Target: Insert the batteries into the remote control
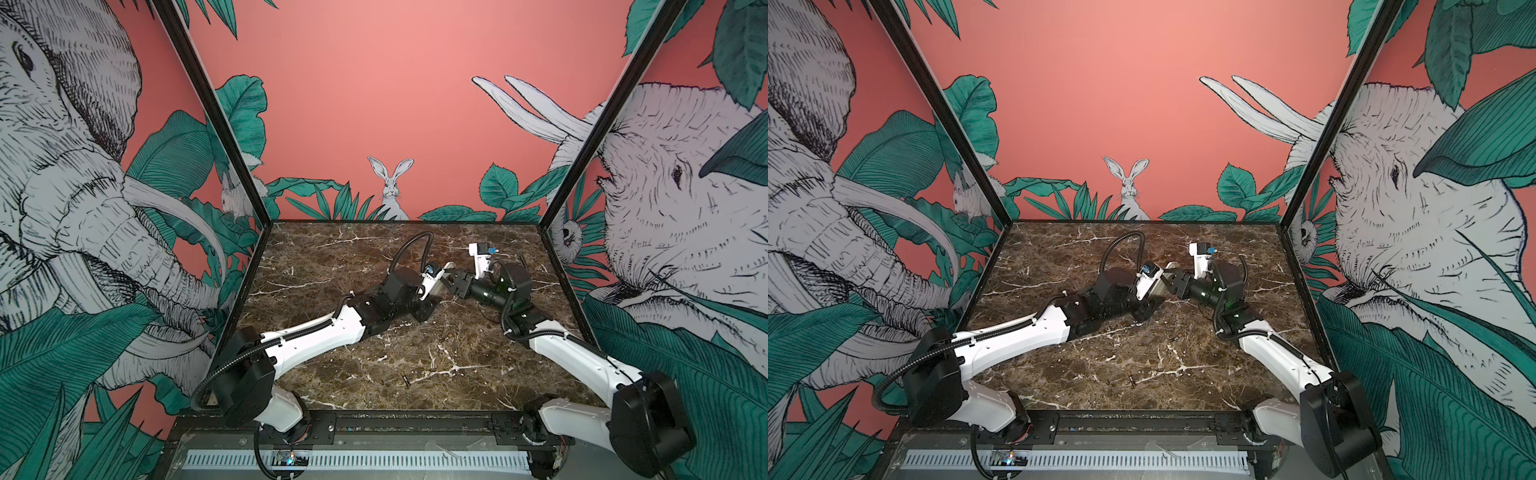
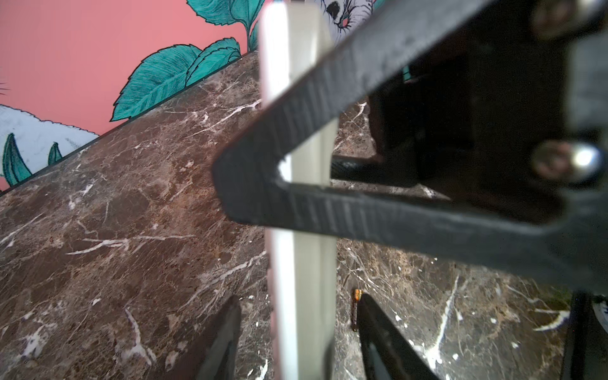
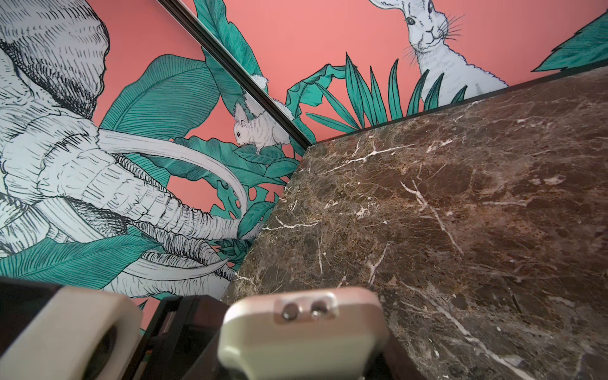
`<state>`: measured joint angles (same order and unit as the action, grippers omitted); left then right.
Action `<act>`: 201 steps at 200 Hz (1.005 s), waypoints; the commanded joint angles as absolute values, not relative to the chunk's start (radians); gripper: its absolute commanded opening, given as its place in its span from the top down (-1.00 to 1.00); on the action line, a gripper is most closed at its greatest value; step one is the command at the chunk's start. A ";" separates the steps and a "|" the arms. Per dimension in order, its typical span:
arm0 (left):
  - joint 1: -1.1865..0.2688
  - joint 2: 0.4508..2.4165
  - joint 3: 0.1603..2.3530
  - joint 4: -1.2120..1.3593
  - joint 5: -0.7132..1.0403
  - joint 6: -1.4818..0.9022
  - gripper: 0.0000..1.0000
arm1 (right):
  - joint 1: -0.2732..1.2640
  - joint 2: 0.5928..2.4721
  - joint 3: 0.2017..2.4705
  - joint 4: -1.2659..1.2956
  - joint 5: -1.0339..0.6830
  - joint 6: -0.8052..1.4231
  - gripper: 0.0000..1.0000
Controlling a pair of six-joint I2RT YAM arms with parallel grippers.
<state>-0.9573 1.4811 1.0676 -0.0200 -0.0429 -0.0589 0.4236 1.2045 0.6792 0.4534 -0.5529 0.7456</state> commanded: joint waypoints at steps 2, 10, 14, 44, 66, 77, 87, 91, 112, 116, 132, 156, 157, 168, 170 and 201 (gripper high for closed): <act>-0.962 1.491 1.097 0.022 -0.075 -0.060 -0.07 | 0.425 1.199 0.674 0.508 -0.538 0.765 0.90; -0.962 1.495 1.097 0.029 -0.080 -0.060 -0.04 | 0.425 1.200 0.673 0.514 -0.539 0.770 0.90; -0.962 1.498 1.097 0.033 -0.081 -0.062 -0.02 | 0.425 1.202 0.673 0.517 -0.540 0.772 0.90; -0.962 1.526 1.109 0.041 -0.080 -0.060 0.05 | 0.424 1.210 0.670 0.531 -0.547 0.787 0.89; -0.964 1.540 1.114 0.048 -0.079 -0.057 0.11 | 0.424 1.215 0.667 0.539 -0.548 0.795 0.89; -0.963 1.540 1.112 0.052 -0.081 -0.056 0.22 | 0.425 1.216 0.667 0.540 -0.548 0.796 0.88; -0.963 1.539 1.111 0.052 -0.081 -0.054 0.32 | 0.423 1.215 0.667 0.538 -0.546 0.796 0.87; -0.963 1.539 1.111 0.053 -0.080 -0.053 0.36 | 0.423 1.213 0.667 0.537 -0.547 0.797 0.86; -0.963 1.537 1.109 0.045 -0.073 -0.052 0.57 | 0.419 1.212 0.668 0.535 -0.545 0.799 0.71; -0.963 1.537 1.110 0.042 -0.071 -0.052 0.61 | 0.419 1.213 0.669 0.535 -0.546 0.800 0.67; -0.963 1.537 1.111 0.036 -0.036 -0.059 0.74 | 0.417 1.212 0.674 0.533 -0.554 0.795 0.38; -0.958 1.524 1.115 0.016 0.014 -0.094 0.85 | 0.417 1.183 0.675 0.490 -0.566 0.748 -0.10; -0.958 1.523 1.115 0.015 0.015 -0.096 0.85 | 0.417 1.181 0.675 0.488 -0.566 0.746 -0.13; -0.946 1.511 1.116 0.003 0.048 -0.120 0.86 | 0.417 1.155 0.675 0.464 -0.577 0.713 -0.34; -0.943 1.509 1.114 0.002 0.055 -0.124 0.86 | 0.417 1.150 0.675 0.459 -0.580 0.707 -0.38; -0.862 1.447 1.067 0.027 0.205 -0.225 0.87 | 0.416 1.068 0.682 0.375 -0.593 0.609 -0.78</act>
